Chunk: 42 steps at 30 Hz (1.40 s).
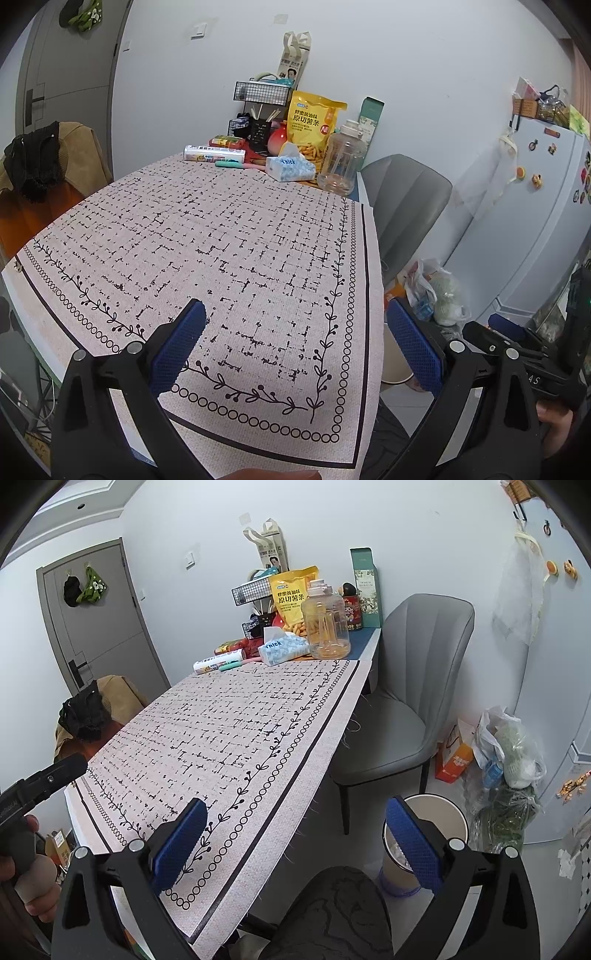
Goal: Collect trash
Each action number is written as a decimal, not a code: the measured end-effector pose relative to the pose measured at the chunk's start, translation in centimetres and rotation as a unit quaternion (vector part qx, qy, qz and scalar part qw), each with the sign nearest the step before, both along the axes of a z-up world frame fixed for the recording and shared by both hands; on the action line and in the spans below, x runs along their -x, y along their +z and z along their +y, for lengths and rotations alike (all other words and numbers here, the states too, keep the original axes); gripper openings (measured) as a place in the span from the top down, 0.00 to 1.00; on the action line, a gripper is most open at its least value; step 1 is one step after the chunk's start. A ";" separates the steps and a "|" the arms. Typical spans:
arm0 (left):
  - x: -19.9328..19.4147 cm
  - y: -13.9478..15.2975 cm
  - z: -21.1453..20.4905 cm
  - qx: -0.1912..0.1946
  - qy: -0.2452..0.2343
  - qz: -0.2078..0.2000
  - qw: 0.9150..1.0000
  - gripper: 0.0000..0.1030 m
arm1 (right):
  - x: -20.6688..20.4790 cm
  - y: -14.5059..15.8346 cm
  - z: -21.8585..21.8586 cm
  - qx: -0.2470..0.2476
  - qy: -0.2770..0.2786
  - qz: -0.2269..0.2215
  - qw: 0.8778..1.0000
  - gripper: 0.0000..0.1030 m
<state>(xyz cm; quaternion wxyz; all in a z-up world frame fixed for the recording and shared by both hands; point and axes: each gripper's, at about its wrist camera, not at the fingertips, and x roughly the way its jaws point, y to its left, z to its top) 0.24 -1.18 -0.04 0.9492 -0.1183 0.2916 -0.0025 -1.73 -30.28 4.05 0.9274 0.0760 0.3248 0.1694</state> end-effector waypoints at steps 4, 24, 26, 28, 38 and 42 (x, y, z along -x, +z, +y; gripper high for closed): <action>0.0 0.0 0.1 0.001 -0.001 0.000 1.000 0.06 | 0.1 0.0 0.1 0.001 0.003 -0.002 1.000 0.08; 0.1 -0.4 -0.2 0.006 0.002 -0.001 1.000 0.06 | 0.1 -0.2 0.3 0.002 0.004 -0.002 1.000 0.08; 0.2 -0.3 -0.1 0.006 0.002 -0.002 1.000 0.06 | 0.1 -0.3 0.3 0.002 0.004 -0.002 1.000 0.08; 0.2 -0.4 -0.2 0.004 0.001 -0.002 1.000 0.06 | 0.1 -0.3 0.3 0.002 0.004 -0.001 1.000 0.08; 0.1 -0.5 -0.8 0.006 -0.005 0.002 1.000 0.06 | 0.1 -0.5 0.4 0.002 0.002 0.002 1.000 0.08; 0.0 -0.6 -1.0 0.005 -0.008 0.004 1.000 0.06 | 0.0 -0.6 0.3 0.003 0.001 0.005 1.000 0.08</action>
